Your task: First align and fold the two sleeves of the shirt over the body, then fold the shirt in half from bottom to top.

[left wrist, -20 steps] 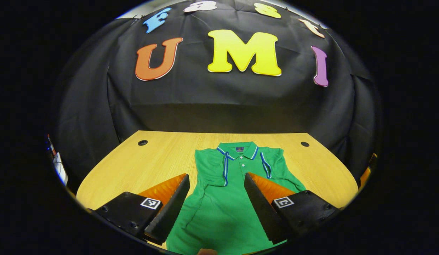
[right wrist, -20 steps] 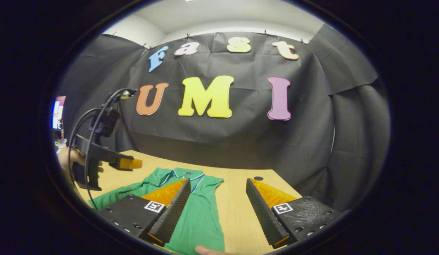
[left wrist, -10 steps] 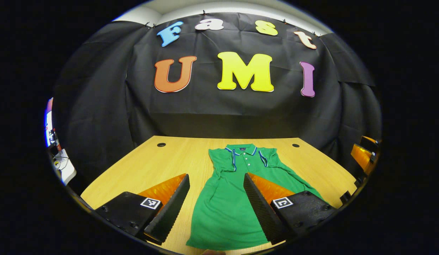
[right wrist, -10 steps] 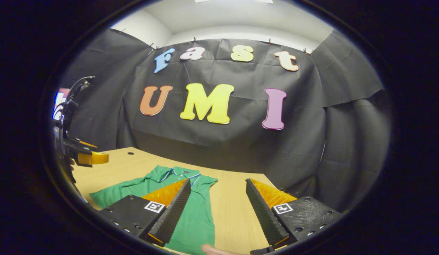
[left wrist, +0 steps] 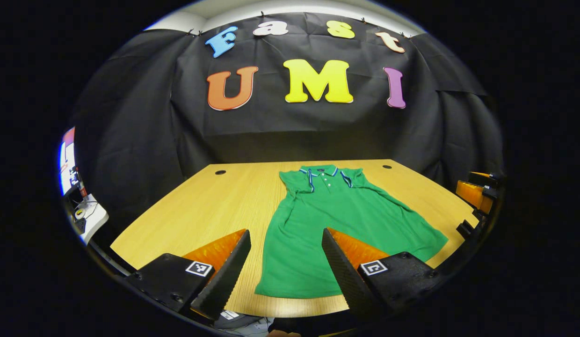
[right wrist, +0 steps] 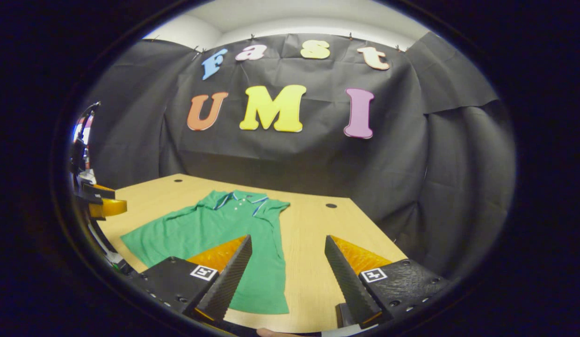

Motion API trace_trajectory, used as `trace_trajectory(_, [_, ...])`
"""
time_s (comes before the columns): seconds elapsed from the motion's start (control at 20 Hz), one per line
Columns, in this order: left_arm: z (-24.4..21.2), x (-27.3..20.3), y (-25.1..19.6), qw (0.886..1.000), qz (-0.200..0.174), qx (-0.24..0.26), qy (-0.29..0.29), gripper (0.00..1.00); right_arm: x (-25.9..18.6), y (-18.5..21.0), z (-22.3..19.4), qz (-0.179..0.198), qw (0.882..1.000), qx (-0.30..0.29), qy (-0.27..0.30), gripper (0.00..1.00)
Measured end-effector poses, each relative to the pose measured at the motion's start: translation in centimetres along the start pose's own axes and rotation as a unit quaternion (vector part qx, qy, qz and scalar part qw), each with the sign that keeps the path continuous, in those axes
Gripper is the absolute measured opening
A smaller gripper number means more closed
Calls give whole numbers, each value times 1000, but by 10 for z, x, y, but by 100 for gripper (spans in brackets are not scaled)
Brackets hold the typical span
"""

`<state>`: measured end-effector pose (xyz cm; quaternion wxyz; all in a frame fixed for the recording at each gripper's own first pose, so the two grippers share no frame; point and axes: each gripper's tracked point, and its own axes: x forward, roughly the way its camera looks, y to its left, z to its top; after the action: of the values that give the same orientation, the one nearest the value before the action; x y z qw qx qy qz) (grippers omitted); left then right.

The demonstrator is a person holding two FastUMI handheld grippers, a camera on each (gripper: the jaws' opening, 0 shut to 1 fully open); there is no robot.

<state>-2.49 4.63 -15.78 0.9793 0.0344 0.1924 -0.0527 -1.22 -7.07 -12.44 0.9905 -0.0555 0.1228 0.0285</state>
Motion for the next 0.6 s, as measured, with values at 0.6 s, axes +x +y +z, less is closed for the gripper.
trace_trajectory(0.6, [-79,16,-4,994,-20,-31,103,99,11,27,-102,20,990,32,139,95])
